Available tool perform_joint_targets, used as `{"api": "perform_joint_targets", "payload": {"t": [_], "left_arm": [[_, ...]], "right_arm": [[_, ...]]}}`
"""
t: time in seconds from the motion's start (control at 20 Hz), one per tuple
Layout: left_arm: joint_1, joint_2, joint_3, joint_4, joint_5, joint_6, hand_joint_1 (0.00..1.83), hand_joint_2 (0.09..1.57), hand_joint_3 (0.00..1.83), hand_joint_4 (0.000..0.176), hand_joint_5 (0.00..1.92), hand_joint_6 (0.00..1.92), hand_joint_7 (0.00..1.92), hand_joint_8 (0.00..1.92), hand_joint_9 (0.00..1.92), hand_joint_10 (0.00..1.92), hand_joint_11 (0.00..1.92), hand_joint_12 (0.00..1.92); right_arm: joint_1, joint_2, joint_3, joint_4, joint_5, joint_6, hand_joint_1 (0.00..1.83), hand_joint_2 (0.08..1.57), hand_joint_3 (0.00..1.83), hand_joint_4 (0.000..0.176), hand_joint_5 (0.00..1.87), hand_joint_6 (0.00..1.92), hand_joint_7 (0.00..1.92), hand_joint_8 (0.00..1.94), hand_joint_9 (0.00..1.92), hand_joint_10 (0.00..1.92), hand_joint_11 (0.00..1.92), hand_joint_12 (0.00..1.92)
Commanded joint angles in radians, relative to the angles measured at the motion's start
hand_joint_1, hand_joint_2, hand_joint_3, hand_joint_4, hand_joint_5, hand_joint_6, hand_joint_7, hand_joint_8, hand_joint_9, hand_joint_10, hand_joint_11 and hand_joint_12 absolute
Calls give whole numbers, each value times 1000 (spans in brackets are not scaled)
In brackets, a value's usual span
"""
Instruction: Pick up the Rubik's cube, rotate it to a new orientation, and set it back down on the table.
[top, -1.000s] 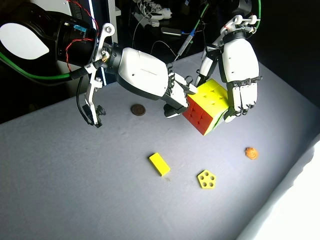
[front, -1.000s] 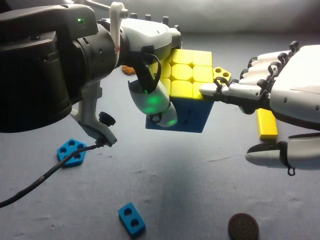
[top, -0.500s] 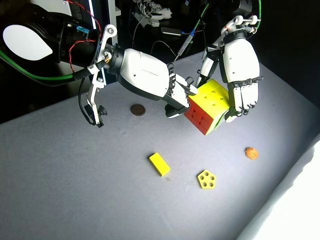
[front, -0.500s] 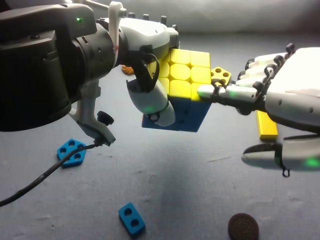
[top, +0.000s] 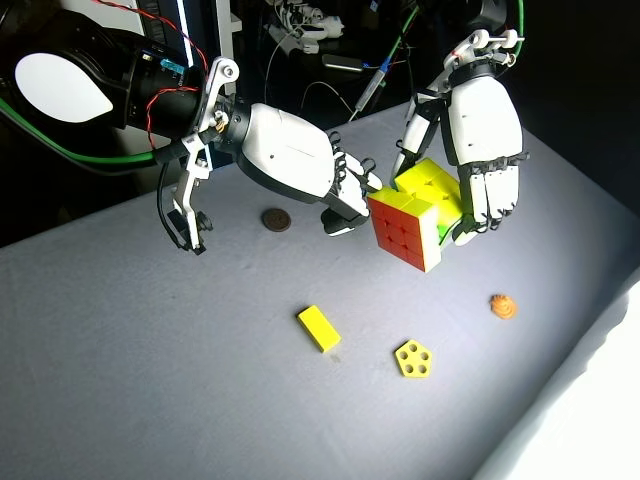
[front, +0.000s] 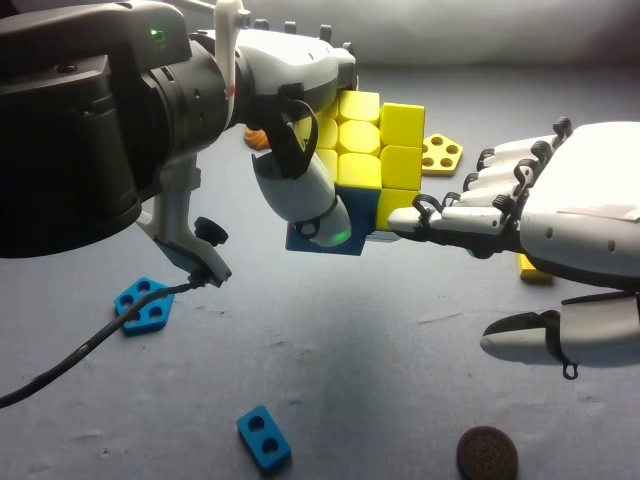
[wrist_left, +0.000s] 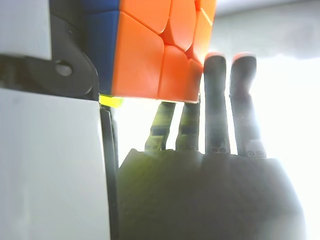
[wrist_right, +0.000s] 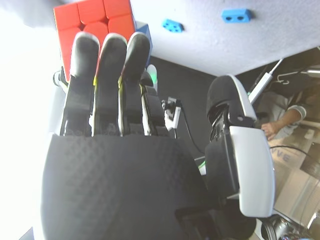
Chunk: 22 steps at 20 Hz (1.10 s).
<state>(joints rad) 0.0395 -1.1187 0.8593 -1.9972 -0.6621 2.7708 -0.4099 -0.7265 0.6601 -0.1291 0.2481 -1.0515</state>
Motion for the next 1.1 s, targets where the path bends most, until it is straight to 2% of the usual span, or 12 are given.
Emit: {"api": "perform_joint_targets", "payload": {"t": [0.0, 0.05, 0.1, 0.15, 0.25, 0.3, 0.4, 0.45, 0.75, 0.8, 0.85, 1.05], "left_arm": [[-22, 7, -1, 58, 44, -14, 959, 1399, 0, 0, 502, 1734, 146, 1921, 210, 1921, 205, 1921], [-22, 7, -1, 58, 44, -14, 959, 1399, 0, 0, 502, 1734, 146, 1921, 210, 1921, 205, 1921], [-22, 7, -2, 58, 43, -14, 947, 1469, 7, 12, 452, 1859, 343, 1918, 214, 1921, 204, 1921], [-22, 7, -2, 58, 42, -14, 946, 1471, 6, 22, 442, 1870, 360, 1910, 219, 1921, 195, 1921], [-20, 7, -1, 58, 41, -14, 949, 1471, 4, 22, 445, 1862, 362, 1915, 217, 1921, 215, 1921], [-19, 7, -1, 58, 41, -14, 955, 1466, 2, 23, 449, 1841, 372, 1913, 220, 1921, 210, 1921], [-19, 7, -1, 58, 40, -14, 956, 1467, 1, 22, 452, 1836, 369, 1920, 229, 1921, 228, 1921], [-19, 7, -1, 58, 40, -14, 973, 1457, 0, 11, 477, 1792, 371, 1921, 217, 1921, 209, 1921], [-18, 7, -1, 58, 40, -14, 969, 1458, 0, 17, 462, 1797, 381, 1921, 236, 1921, 228, 1921], [-18, 7, -1, 58, 40, -14, 996, 1394, 0, 0, 519, 1702, 212, 1921, 237, 1921, 224, 1921], [-18, 7, -2, 58, 40, -14, 1002, 1417, 1, 0, 515, 1724, 372, 1883, 243, 1921, 230, 1921], [-18, 7, -4, 58, 40, -14, 950, 1465, 16, 23, 444, 1852, 366, 1920, 227, 1921, 229, 1921]], "right_arm": [[15, 1, -2, 8, 98, -5, 291, 1257, 0, 0, 118, 8, 360, 1217, 330, 1763, 258, 1921], [18, -1, -2, 10, 98, -5, 291, 1257, 0, 0, 118, 8, 360, 1217, 330, 1763, 258, 1921], [22, -7, 1, 10, 95, -5, 309, 1259, 0, 0, 112, 3, 346, 1209, 323, 1770, 237, 1921], [22, -12, 3, 10, 89, -6, 304, 1264, 2, 0, 113, 4, 337, 1209, 323, 1770, 237, 1921], [23, -24, 6, 63, 66, -64, 257, 1274, 4, 0, 105, 4, 321, 1238, 310, 1798, 232, 1921], [23, -29, 9, 76, 55, -76, 315, 1262, 0, 0, 118, 10, 334, 1249, 310, 1808, 239, 1921], [27, -42, 20, 82, 38, -79, 315, 1256, 0, 0, 131, 10, 347, 1242, 335, 1791, 276, 1921], [28, -45, 24, 86, 38, -79, 296, 1263, 1, 0, 130, 9, 337, 1243, 327, 1784, 254, 1921], [50, -71, 64, 112, 37, -80, 306, 1262, 0, 0, 115, 3, 353, 1241, 346, 1783, 280, 1921], [56, -79, 77, 121, 27, -80, 285, 1261, 0, 0, 129, 8, 357, 1244, 354, 1785, 287, 1921], [58, -84, 84, 125, 24, -80, 283, 1265, 1, 0, 113, 3, 324, 1265, 317, 1811, 252, 1921], [57, -108, 114, 127, 24, -82, 297, 1260, 1, 0, 100, 4, 336, 1247, 300, 1812, 223, 1921]]}}
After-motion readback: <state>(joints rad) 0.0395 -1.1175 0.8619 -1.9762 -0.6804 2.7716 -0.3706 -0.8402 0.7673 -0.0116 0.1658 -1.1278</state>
